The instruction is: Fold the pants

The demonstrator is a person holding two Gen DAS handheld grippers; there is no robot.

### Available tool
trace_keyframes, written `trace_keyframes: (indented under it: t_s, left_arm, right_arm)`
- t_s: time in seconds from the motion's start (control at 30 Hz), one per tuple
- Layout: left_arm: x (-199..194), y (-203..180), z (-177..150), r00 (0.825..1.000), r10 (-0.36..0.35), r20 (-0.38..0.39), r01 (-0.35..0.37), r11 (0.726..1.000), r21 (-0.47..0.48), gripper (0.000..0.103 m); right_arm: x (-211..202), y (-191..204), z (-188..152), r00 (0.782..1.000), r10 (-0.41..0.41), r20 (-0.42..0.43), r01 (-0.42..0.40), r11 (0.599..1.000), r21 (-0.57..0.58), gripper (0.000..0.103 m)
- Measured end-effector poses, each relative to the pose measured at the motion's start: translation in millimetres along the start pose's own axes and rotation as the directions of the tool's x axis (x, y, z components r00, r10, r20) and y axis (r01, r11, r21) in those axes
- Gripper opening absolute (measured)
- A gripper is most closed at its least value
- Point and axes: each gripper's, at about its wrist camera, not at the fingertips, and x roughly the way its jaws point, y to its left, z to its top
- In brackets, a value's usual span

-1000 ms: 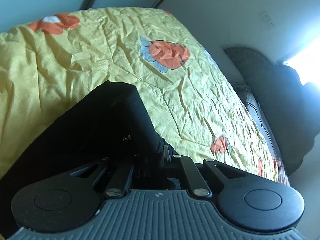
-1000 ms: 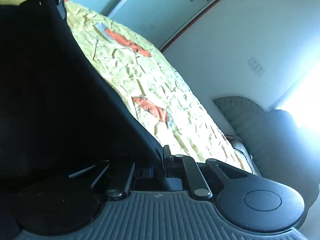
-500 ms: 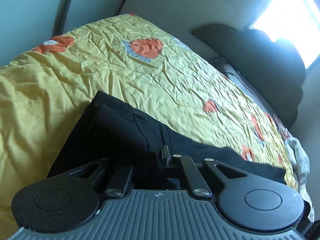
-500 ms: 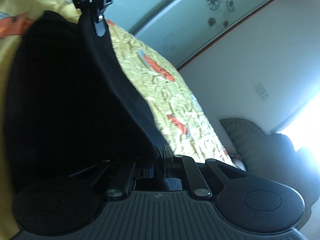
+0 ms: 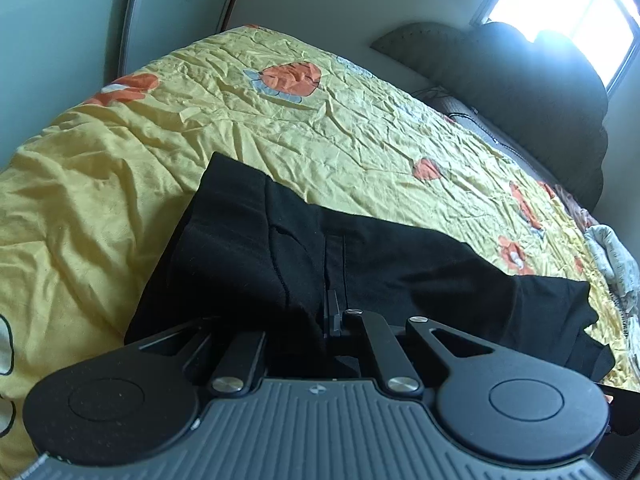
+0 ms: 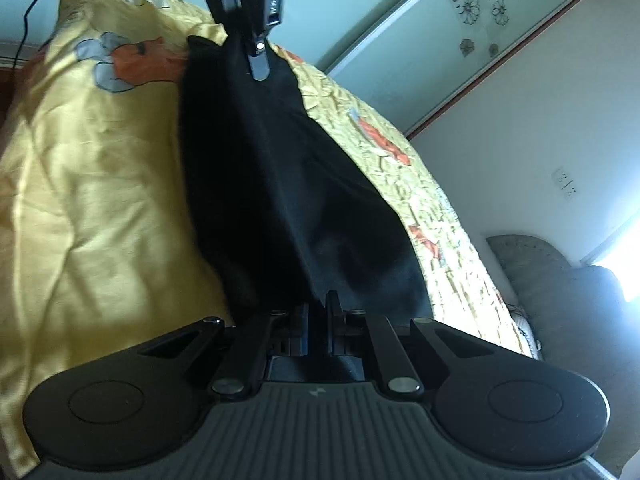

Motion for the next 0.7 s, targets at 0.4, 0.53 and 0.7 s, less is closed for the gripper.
trace_keyframes:
  t_s: [0.4, 0.53, 0.7]
  left_arm:
    - [-1, -1, -5, 1.0, 0.022, 0.014, -0.022, 1.0, 0.01, 0.007]
    - [1, 5, -4, 1.0, 0.012, 0.006, -0.012, 1.0, -0.026, 0.007]
    - [-2, 6, -3, 1.0, 0.016, 0.017, -0.015, 1.0, -0.023, 0.007]
  right_arm:
    - [21, 5, -13, 0.983, -0.182, -0.006, 0.181, 0.983, -0.038, 0.053]
    - [22, -13, -16, 0.992, -0.129, -0.007, 0.129, 0.989, 0.069, 0.004]
    - [6, -6, -17, 0.995, -0.092, -0.021, 0.093, 0.994, 0.052, 0.003]
